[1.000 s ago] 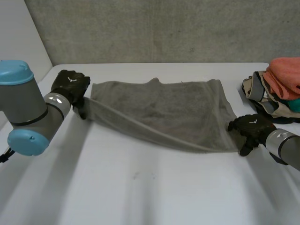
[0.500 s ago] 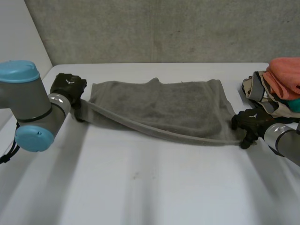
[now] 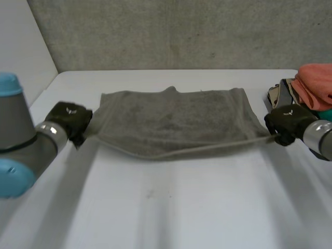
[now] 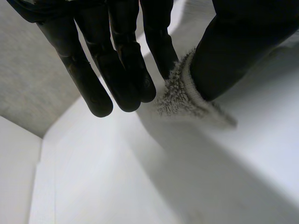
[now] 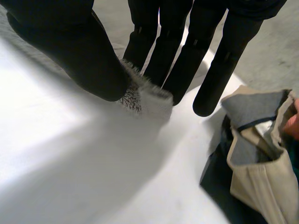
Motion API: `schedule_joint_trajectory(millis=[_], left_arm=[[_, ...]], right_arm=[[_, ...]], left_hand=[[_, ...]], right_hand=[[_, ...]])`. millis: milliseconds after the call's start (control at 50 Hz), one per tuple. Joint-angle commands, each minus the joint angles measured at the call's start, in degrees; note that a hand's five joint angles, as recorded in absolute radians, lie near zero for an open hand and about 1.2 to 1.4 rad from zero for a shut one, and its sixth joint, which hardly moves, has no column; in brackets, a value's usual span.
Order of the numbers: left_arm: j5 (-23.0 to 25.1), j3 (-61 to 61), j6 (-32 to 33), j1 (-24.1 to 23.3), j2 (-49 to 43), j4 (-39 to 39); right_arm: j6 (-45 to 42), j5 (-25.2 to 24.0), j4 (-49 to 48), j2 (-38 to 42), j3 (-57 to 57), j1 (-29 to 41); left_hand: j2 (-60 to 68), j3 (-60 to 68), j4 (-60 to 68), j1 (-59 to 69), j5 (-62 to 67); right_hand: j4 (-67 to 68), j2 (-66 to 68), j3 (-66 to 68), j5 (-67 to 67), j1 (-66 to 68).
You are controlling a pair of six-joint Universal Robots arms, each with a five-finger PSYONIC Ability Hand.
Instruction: Fold the laundry.
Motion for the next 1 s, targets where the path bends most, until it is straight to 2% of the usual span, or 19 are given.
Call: schedule_joint_trajectory(millis=[20,60,120,220,300,340,440,520,600,780,900,920,940,960,980,1000], left_arm=[[0.24,-18.44,8.74,0.67,13.3,-4.58],[0.15,-24.48,15.49,1.29,16.63,-6.68],[0.15,-30.91,22.88,2.95,19.54,-8.89],[0.06,-32.09,28.54,3.66,20.08,-8.37],[0.06,-26.47,27.05,3.31,17.71,-4.25],[-0.29,-22.01,25.56,2.61,13.6,-0.66],[-0.38,-12.94,21.17,1.12,5.76,4.72],[-0.55,-5.56,17.21,-0.64,-1.26,8.06],[-1.08,1.91,16.06,-2.84,-8.21,10.61],[-11.7,22.55,16.5,-5.21,-24.11,13.43],[-12.77,30.23,16.23,-5.92,-28.96,13.43],[-12.42,30.67,16.23,-6.44,-29.49,13.69],[-12.07,30.76,16.23,-6.88,-29.58,13.78],[-11.72,30.85,16.15,-7.32,-29.58,13.87],[-11.02,30.93,16.06,-7.93,-29.58,13.87],[-10.4,30.93,16.06,-8.72,-29.49,13.87]], right_arm=[[-15.51,2.95,19.06,-10.39,8.81,-4.46],[-22.26,6.19,24.06,-13.11,13.28,-6.3],[-28.52,8.31,26.12,-15.23,17.86,-7.71],[-28.64,8.32,23.4,-15.94,18.94,-7.46],[-26.09,8.32,18.3,-15.24,16.48,-7.19],[-22.06,8.23,14.09,-13.75,14.28,-6.32],[-14.93,8.32,5.21,-7.16,8.48,-0.7],[-12.9,8.76,-1.91,-2.77,4.61,1.51],[-12.02,9.81,-9.73,2.24,0.58,3.0],[-11.23,14.91,-20.89,12.43,-9.35,5.82],[-10.71,15.53,-24.94,17.54,-13.93,6.69],[-10.44,15.7,-25.56,18.33,-14.37,7.13],[-10.27,15.88,-25.74,18.51,-14.46,7.4],[-10.0,16.14,-25.83,18.68,-14.46,7.75],[-9.83,16.58,-25.65,18.69,-14.46,7.92],[-9.13,17.89,-25.3,18.51,-14.12,8.62]], left_hand=[[11.48,11.86,11.39,13.74,14.5],[11.48,11.86,11.39,13.74,14.5],[11.48,11.86,11.39,13.74,14.5],[11.48,11.86,11.39,13.74,14.5],[11.48,11.86,11.39,13.74,14.5],[11.48,11.86,11.39,13.74,14.5],[11.48,11.86,11.39,13.74,14.5],[11.48,11.86,11.39,13.74,14.5],[11.48,11.86,11.39,13.74,14.5],[11.48,11.86,11.39,13.74,14.5],[11.48,11.86,11.39,13.74,14.5],[-23.14,-22.76,-23.22,-20.88,-20.11],[-47.63,-47.25,-47.72,-45.37,-44.61],[-58.52,-58.14,-58.61,-56.26,-55.5],[-55.03,-54.65,-55.11,-52.77,-52.0],[-55.77,-55.4,-55.86,-53.52,-52.75]], right_hand=[[11.53,12.24,11.67,13.44,15.18],[11.53,12.24,11.67,13.44,15.18],[11.53,12.24,11.67,13.44,15.18],[11.53,12.24,11.67,13.44,15.18],[11.53,12.24,11.67,13.44,15.18],[11.53,12.24,11.67,13.44,15.18],[11.53,12.24,11.67,13.44,15.18],[11.53,12.24,11.67,13.44,15.18],[11.53,12.24,11.67,13.44,15.18],[11.53,12.24,11.67,13.44,15.18],[11.53,12.24,11.67,13.44,15.18],[-14.06,-13.35,-13.91,-12.14,-10.4],[-35.97,-35.26,-35.82,-34.05,-32.31],[-49.67,-48.96,-49.53,-47.76,-46.02],[-57.14,-56.43,-56.99,-55.22,-53.48],[-58.47,-57.76,-58.33,-56.56,-54.82]])
